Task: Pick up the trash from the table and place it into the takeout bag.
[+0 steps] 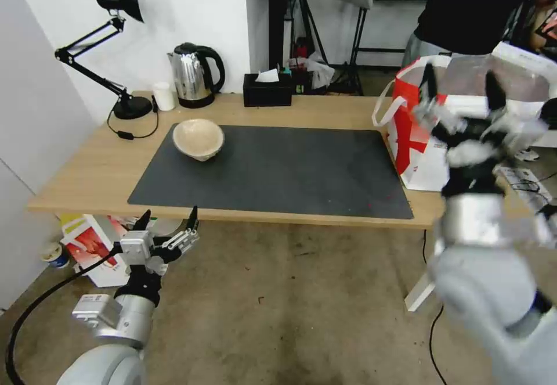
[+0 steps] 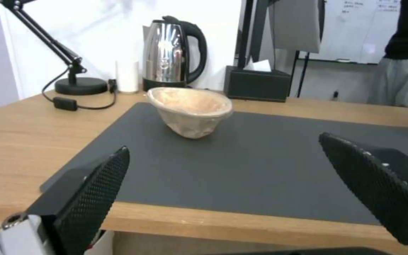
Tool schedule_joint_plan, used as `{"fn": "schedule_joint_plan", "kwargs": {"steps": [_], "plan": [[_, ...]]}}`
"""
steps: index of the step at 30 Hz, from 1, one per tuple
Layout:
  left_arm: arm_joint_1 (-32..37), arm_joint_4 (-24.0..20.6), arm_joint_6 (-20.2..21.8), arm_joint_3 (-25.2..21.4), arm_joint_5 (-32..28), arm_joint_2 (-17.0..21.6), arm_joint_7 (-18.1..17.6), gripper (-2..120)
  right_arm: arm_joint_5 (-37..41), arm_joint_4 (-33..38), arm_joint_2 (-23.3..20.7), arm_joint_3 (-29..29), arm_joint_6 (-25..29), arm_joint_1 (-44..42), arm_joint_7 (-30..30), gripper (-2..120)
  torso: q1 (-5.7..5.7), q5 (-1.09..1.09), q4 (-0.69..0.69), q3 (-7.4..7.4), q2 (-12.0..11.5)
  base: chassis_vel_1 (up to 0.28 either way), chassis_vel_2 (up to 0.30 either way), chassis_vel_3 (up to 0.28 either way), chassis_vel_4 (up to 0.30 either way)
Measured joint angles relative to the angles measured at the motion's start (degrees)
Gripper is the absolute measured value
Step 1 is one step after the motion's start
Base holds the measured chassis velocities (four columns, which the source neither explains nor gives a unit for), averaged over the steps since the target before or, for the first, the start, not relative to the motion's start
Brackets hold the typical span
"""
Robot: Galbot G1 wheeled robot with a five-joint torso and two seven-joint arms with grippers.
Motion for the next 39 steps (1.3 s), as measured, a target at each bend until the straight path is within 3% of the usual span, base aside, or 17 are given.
{"fn": "schedule_joint_plan", "kwargs": {"steps": [7,9,18,27,39], "plan": [[0.22,-0.12,-0.06,0.03,0.01,-0.33,-0.14,100,-9.74,0.56,1.24,-3.82,2.33,-4.87,4.70,100,0.00,0.00,0.01,0.00,0.00,0.000,0.000,0.000,0.000],[0.21,-0.12,-0.06,0.11,0.03,-0.37,-0.14,100,-14.32,0.32,1.58,-4.57,1.56,-6.57,6.91,100,0.00,0.01,0.01,0.00,0.00,0.000,0.000,0.000,0.000],[0.19,0.09,-0.26,0.12,0.10,-0.63,0.02,100,-21.69,-0.52,1.61,-8.09,-0.54,-13.06,13.70,100,0.00,0.00,0.01,0.00,-0.01,0.000,0.000,0.000,0.000],[0.34,0.30,-0.39,0.24,0.33,-1.12,0.11,100,-22.22,-2.80,-0.29,-12.16,-3.34,-19.03,14.87,100,0.01,0.02,0.01,0.00,-0.01,0.000,0.000,0.000,0.000],[0.82,0.00,-0.49,0.09,0.47,-1.13,0.10,100,-11.54,-3.52,-3.43,-12.96,-7.41,-20.04,11.80,100,0.01,0.01,0.01,0.01,-0.01,0.000,0.000,0.000,0.000]]}}
